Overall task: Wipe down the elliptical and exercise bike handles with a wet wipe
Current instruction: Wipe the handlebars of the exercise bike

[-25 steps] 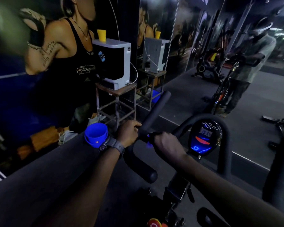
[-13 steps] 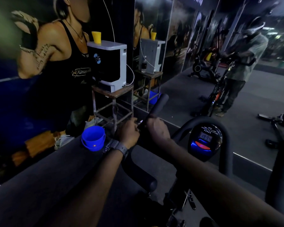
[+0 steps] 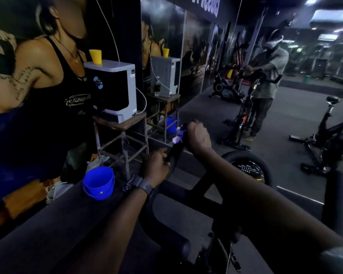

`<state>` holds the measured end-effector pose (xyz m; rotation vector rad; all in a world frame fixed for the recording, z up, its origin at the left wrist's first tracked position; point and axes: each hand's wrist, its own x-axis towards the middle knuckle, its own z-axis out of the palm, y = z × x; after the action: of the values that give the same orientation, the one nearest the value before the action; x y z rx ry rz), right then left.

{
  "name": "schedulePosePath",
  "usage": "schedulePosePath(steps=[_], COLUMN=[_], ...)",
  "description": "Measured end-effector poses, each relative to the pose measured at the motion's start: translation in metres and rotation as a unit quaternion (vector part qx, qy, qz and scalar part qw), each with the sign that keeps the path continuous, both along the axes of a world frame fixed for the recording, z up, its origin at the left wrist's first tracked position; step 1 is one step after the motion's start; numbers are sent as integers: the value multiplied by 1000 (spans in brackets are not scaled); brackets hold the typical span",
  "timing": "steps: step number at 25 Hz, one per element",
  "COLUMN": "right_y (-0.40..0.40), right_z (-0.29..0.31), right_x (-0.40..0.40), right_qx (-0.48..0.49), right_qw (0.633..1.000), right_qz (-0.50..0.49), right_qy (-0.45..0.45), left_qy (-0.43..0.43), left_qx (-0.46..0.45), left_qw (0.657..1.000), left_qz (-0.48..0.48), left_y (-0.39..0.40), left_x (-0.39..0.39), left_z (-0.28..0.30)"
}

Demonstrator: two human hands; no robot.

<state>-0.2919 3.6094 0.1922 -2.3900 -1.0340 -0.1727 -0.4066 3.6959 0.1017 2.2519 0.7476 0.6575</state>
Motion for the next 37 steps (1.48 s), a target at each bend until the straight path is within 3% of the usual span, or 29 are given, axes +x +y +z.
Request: schedulePosePath(steps=[3, 7, 9, 10, 12, 14, 20, 25, 28, 30, 32, 35, 37], right_y=[-7, -21, -6, 2, 16, 26, 15, 25, 18, 7, 9, 18, 18], right_z=[-5, -63, -72, -70, -61, -59, -103, -62, -68, -86, -81, -47, -57], right_x=[-23, -50, -22, -3, 29, 39, -27, 14, -2, -27, -16, 20, 11], right_qx=[87, 14, 96, 160, 293, 353, 252, 375, 344, 293, 285, 331, 283], right_qw=[995, 998, 989, 971, 893, 837, 865, 834, 881, 918, 919, 882, 915], right_qz=[-1, 44, -14, -70, -173, -186, -162, -205, -185, -121, -137, -198, -191], right_qy=[40, 49, 109, 161, 296, 375, 403, 350, 269, 238, 233, 269, 213], left_qy=[4, -29, -40, -34, -6, 7, 31, 40, 32, 20, 27, 62, 47], left_qx=[48, 48, 60, 69, 77, 75, 71, 108, 118, 129, 133, 132, 139], left_qw=[999, 998, 997, 997, 997, 997, 997, 993, 992, 991, 990, 989, 989], left_qz=[-15, -20, -22, -26, -31, -31, -19, -12, -21, -28, -33, -25, -25], left_y=[3, 2, 1, 1, 2, 5, 9, 2, -2, -2, -1, -4, -4], left_x=[9, 14, 18, 20, 24, 27, 29, 23, 21, 20, 19, 17, 18], left_z=[5, 6, 6, 4, 2, 3, 12, 17, 27, 33, 32, 30, 31])
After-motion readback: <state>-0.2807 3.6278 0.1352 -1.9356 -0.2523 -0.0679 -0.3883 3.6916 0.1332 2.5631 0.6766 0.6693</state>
